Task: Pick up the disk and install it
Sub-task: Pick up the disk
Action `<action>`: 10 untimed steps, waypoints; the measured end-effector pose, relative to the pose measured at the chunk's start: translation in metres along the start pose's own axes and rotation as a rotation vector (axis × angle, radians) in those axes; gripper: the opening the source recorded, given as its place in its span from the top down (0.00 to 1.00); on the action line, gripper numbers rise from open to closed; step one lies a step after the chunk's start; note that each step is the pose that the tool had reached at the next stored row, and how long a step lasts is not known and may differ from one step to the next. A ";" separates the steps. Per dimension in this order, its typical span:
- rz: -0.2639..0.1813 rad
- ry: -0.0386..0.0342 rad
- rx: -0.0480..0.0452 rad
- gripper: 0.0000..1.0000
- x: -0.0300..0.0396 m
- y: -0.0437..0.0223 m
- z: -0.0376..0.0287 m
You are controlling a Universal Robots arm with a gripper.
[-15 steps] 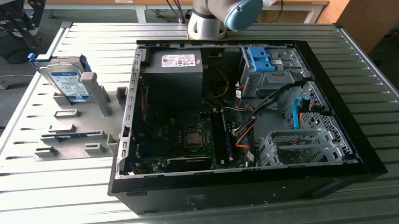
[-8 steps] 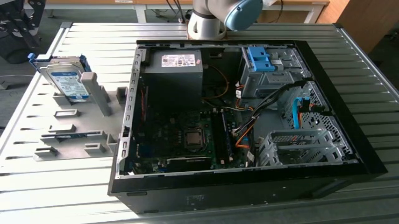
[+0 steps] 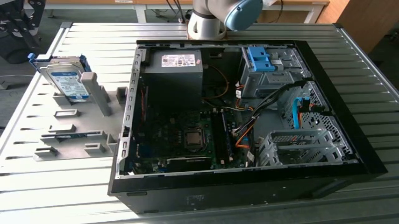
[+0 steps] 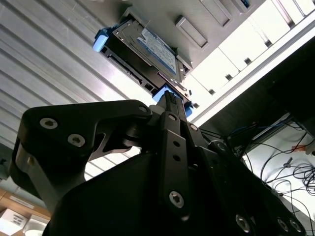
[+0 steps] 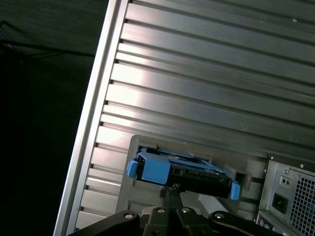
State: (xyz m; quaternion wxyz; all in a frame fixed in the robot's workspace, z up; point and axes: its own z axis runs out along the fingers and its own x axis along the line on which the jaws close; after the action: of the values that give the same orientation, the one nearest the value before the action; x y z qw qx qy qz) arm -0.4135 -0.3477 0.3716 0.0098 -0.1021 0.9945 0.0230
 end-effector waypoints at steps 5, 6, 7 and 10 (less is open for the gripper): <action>-0.007 0.0004 -0.0002 0.89 0.0000 0.0000 0.0000; -0.009 0.0004 -0.0002 0.89 0.0000 0.0000 0.0000; -0.010 0.0005 -0.0003 0.89 0.0000 0.0000 0.0000; -0.015 0.0006 -0.0004 0.89 0.0000 0.0000 0.0000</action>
State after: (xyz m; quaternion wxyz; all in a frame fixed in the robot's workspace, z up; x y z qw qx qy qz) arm -0.4134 -0.3477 0.3716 0.0096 -0.1094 0.9937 0.0231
